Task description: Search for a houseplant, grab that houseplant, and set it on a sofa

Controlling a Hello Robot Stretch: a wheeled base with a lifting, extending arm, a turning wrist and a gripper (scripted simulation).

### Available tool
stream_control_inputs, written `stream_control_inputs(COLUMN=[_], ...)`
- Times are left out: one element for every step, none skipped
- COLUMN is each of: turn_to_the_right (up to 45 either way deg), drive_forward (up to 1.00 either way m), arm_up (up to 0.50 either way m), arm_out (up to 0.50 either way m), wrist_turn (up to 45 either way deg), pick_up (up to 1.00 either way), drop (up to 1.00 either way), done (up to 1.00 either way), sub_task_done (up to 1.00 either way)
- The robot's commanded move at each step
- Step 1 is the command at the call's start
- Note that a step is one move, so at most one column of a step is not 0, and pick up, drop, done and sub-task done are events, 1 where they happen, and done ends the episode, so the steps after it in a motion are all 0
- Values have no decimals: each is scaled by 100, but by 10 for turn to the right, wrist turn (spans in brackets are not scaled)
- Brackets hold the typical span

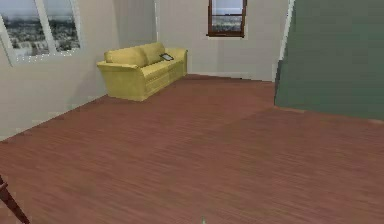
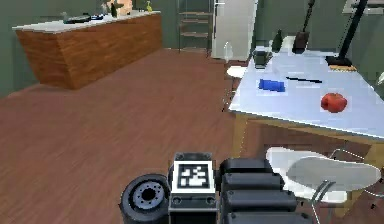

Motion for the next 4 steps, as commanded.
stream_control_inputs(turn_to_the_right=[0, 0, -30, 0], drive_forward=[100, 100, 0, 100], arm_up=[0, 0, 0, 0], arm_out=[0, 0, 0, 0], wrist_turn=[0, 0, 0, 0], pick_up=[0, 0, 0, 0], drop=[0, 0, 0, 0], done=[0, 0, 0, 0], sub_task_done=[0, 0, 0, 0])
